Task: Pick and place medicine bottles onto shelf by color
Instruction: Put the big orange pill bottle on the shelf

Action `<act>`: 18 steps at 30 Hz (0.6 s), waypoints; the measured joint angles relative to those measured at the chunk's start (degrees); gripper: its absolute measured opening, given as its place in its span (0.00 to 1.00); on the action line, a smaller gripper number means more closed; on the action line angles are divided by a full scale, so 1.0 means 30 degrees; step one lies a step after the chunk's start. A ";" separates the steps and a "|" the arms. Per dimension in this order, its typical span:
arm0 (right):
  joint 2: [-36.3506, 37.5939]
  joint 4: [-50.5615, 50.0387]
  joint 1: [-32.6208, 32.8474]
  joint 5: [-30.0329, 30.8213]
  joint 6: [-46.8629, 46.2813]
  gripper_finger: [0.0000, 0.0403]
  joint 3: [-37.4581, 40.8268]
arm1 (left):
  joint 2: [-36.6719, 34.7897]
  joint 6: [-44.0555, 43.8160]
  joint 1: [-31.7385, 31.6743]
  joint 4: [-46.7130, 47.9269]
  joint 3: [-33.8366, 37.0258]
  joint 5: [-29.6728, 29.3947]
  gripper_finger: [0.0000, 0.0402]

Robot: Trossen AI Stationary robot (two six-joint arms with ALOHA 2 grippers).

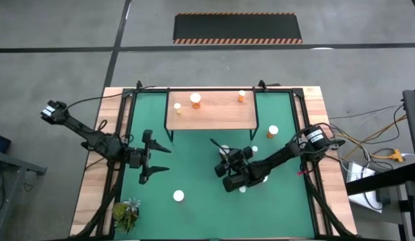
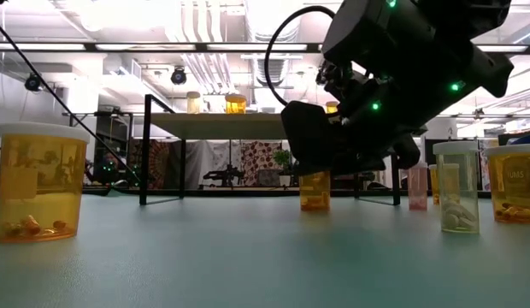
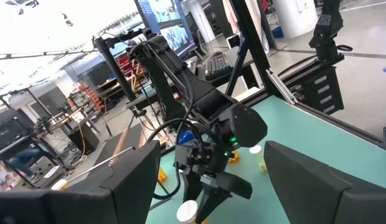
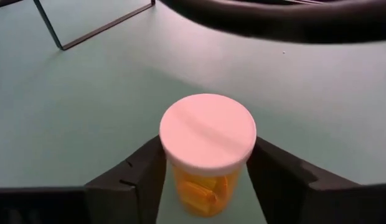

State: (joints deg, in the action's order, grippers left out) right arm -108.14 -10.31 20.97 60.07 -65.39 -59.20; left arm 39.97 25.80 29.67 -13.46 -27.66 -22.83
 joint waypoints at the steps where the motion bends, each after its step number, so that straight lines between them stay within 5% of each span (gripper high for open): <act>1: 0.0000 0.0000 0.0000 0.0007 0.0072 0.47 0.0000 | 0.0000 0.0000 0.0000 -0.0010 0.0000 0.0000 0.67; 10: 0.0051 -0.0003 0.0016 -0.0047 0.1352 0.45 -0.0137 | 0.0029 0.0000 0.0000 -0.0025 0.0000 0.0000 0.67; 18: 0.1388 0.0102 0.0544 -0.2522 0.6104 0.45 -0.1125 | 0.0051 0.0000 0.0000 -0.0051 0.0000 0.0000 0.67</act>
State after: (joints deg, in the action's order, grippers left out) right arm -103.97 -10.00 22.60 52.51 -47.07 -62.57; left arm 40.12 25.80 29.67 -13.61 -27.66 -22.83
